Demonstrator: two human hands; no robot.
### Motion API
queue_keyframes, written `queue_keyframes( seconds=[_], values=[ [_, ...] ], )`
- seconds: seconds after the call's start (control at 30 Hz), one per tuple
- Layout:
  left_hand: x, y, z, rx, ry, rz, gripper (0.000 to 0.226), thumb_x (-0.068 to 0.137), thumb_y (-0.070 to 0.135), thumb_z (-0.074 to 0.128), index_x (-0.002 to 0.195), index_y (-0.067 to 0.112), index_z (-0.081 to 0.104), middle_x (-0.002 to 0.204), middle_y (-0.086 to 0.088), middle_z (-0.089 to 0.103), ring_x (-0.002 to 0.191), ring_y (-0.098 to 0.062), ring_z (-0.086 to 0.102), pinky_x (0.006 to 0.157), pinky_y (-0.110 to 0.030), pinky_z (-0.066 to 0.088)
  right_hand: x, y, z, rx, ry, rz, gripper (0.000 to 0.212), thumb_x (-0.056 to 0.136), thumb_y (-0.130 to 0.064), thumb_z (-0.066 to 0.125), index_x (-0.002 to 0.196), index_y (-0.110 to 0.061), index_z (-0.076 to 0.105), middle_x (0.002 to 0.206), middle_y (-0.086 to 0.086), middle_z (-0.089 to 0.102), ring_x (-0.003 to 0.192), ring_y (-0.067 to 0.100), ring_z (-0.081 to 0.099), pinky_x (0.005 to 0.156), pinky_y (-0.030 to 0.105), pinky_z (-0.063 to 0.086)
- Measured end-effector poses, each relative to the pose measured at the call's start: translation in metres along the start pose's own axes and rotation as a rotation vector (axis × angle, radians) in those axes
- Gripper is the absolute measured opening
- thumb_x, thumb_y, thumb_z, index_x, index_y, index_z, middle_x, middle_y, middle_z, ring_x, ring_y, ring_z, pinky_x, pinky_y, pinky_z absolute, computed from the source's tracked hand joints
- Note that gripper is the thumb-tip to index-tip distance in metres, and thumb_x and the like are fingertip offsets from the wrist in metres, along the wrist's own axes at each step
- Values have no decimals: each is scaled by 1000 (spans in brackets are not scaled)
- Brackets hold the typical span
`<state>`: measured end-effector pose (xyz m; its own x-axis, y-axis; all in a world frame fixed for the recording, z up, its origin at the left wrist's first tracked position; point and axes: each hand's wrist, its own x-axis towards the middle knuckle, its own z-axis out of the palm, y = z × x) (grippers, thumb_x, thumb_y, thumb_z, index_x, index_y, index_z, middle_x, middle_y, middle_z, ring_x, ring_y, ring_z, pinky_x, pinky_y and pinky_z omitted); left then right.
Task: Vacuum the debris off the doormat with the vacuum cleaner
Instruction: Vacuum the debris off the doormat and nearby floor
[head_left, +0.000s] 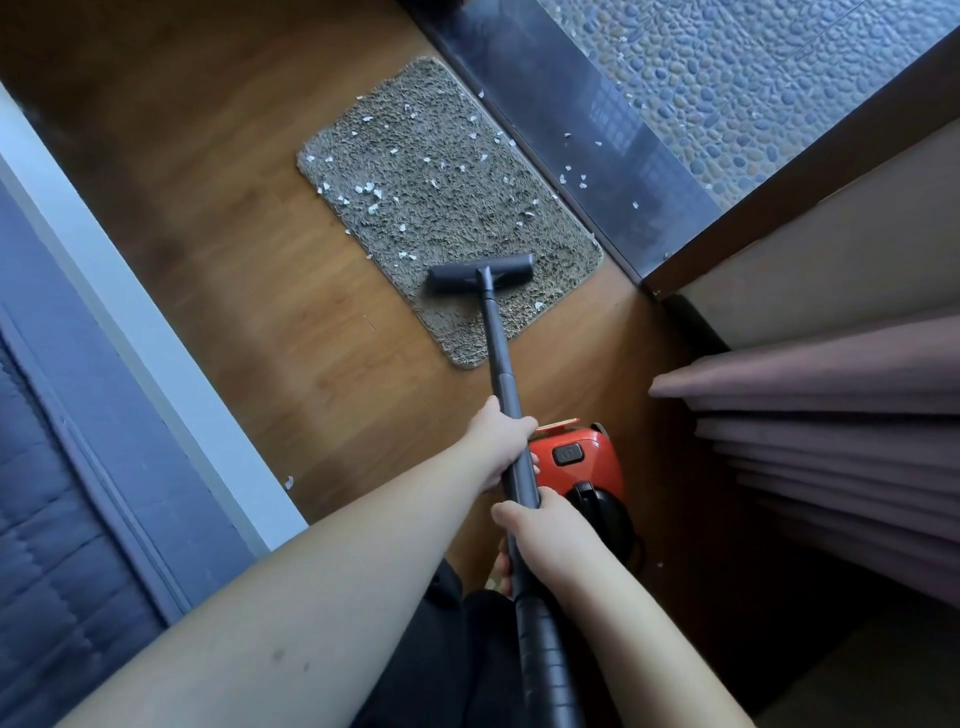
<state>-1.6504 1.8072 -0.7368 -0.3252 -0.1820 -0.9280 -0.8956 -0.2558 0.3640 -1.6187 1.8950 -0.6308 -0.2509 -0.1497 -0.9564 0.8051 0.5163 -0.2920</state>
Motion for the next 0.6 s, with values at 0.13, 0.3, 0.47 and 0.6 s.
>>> queue_keyframes(
  seconds=[0.13, 0.3, 0.47, 0.6],
  values=[
    [-2, 3, 22, 55, -29, -1, 83, 76, 28, 60, 150, 23, 21, 120, -26, 58, 83, -37, 70, 71, -50, 61, -5, 5, -16, 50, 20, 17, 21, 89, -9, 50, 110, -5, 47, 52, 13, 51, 33, 21, 47, 38, 24, 43],
    [-12, 4, 28, 54, -29, -2, 79, 88, 22, 58, 154, 28, 16, 125, -22, 58, 61, -24, 66, 53, -33, 57, -12, 11, -26, 96, 6, 3, 21, 91, -11, 52, 111, -8, 49, 55, 12, 50, 36, 19, 47, 40, 25, 45],
    [-7, 4, 31, 120, 5, 36, 91, 65, 38, 56, 149, 29, 23, 127, -18, 58, 102, -41, 67, 83, -54, 58, -15, 12, -26, 87, 2, -37, 19, 92, -14, 51, 110, -8, 48, 52, 10, 50, 36, 20, 47, 41, 26, 45],
    [10, 4, 25, 94, 54, 71, 87, 61, 38, 56, 144, 30, 31, 127, -23, 59, 105, -45, 66, 84, -59, 56, -14, 4, -22, 85, -27, -55, 19, 94, -15, 50, 112, -9, 46, 52, 10, 51, 36, 20, 48, 39, 25, 45]
  ],
)
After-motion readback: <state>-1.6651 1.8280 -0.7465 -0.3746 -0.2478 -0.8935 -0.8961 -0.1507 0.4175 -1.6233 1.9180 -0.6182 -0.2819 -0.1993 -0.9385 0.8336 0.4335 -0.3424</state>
